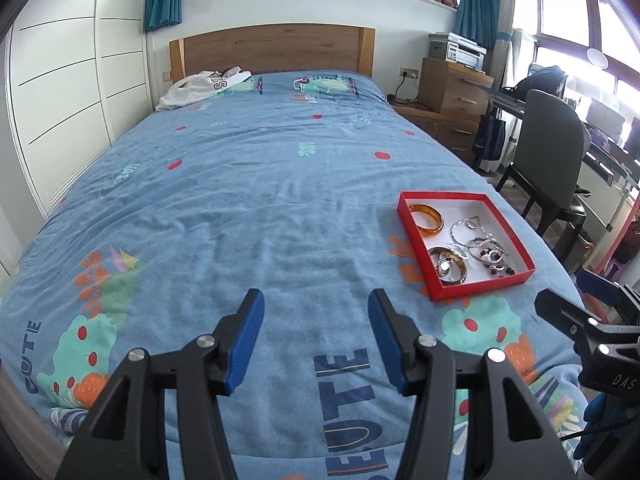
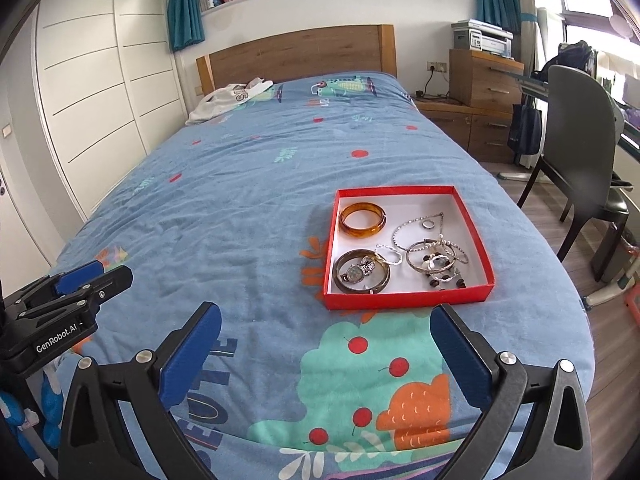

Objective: Organize jewelry

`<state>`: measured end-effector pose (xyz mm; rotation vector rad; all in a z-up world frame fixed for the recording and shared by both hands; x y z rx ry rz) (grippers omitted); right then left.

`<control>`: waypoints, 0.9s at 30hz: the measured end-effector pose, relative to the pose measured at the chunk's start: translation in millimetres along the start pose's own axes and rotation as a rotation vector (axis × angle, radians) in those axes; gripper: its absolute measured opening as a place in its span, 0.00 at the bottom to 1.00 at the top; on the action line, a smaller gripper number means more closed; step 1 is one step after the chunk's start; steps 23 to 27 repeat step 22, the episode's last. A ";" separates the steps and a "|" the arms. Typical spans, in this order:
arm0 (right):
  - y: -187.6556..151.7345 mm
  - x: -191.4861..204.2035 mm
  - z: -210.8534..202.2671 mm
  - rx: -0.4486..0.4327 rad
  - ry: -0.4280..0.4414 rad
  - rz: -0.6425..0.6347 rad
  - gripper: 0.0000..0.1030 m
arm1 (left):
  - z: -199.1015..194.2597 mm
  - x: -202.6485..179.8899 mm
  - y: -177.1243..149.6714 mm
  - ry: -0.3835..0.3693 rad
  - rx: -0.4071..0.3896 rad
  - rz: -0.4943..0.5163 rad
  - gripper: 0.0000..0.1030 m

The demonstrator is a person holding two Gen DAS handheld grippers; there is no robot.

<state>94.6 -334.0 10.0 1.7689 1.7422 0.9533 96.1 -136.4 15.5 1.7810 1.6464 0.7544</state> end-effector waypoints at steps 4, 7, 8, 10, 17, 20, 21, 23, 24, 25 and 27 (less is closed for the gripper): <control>2.2 2.5 -11.5 -0.015 0.003 0.002 0.99 | -10.1 2.6 0.1 -0.002 -0.004 -0.006 0.51; 2.1 2.4 -17.5 -0.023 0.003 0.002 0.99 | -16.1 3.8 1.4 -0.002 -0.014 -0.004 0.51; 1.9 2.1 -18.9 -0.024 0.001 0.001 0.99 | -18.4 4.2 1.6 -0.003 -0.018 -0.004 0.51; 0.7 -0.1 -22.4 -0.027 -0.001 0.007 0.99 | -22.1 4.7 2.0 -0.003 -0.024 -0.005 0.51; -3.8 -8.2 -30.3 -0.036 -0.016 0.025 0.99 | -33.2 7.2 1.1 0.001 -0.043 -0.004 0.53; -6.0 -12.7 -31.5 -0.037 -0.024 0.030 0.99 | -33.9 8.6 0.5 0.001 -0.044 -0.006 0.53; -6.6 -14.0 -31.3 -0.036 -0.028 0.031 0.99 | -34.6 9.7 0.2 0.002 -0.045 -0.010 0.53; -7.3 -15.8 -30.7 -0.034 -0.030 0.034 0.99 | -34.9 11.4 -0.3 0.003 -0.045 -0.011 0.53; -7.3 -15.8 -30.7 -0.034 -0.030 0.034 0.99 | -34.9 11.4 -0.3 0.003 -0.045 -0.011 0.53; -7.3 -15.8 -30.7 -0.034 -0.030 0.034 0.99 | -34.9 11.4 -0.3 0.003 -0.045 -0.011 0.53; -7.3 -15.8 -30.7 -0.034 -0.030 0.034 0.99 | -34.9 11.4 -0.3 0.003 -0.045 -0.011 0.53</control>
Point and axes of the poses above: each gripper's, at about its wrist camera, not at the fingertips, and z roughly the way its jaws point, x to its left, y to its top, the point moved 8 cm from there along z, roughly the way its jaws point, and after that the axes turned 4 degrees about y, right-handed, at the moved point
